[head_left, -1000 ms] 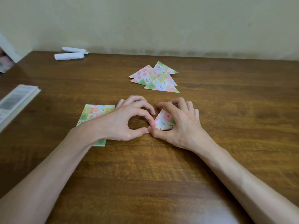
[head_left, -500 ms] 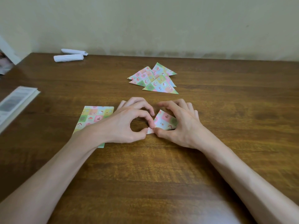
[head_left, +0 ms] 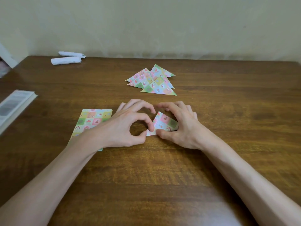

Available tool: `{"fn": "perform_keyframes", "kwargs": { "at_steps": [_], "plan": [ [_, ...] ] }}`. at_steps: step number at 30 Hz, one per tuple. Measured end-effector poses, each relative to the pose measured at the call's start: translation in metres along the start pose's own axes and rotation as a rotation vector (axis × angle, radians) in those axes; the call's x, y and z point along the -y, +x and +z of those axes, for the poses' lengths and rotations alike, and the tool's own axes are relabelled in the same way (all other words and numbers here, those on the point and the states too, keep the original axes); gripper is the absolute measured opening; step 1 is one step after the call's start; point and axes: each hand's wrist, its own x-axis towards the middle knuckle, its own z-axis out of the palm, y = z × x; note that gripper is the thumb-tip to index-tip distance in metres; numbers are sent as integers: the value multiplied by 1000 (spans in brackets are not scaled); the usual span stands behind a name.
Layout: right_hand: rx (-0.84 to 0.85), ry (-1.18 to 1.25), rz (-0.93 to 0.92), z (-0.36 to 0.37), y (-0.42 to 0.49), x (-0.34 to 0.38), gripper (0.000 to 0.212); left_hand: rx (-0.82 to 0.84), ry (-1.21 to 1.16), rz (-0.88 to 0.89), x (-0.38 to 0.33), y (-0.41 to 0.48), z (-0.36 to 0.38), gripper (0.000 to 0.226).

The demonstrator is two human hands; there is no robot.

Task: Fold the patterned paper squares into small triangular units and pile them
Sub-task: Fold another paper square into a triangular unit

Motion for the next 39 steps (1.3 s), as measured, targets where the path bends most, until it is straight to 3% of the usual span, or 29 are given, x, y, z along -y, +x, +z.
{"fn": "perform_keyframes", "kwargs": {
  "at_steps": [27, 39],
  "plan": [
    [80, 183, -41, -11, 4, -22, 79, 51, -47, 14, 2, -1, 0, 21],
    [126, 296, -27, -17, 6, -35, 87, 112, 8, 42, 1, -3, 0, 40]
  ]
}}
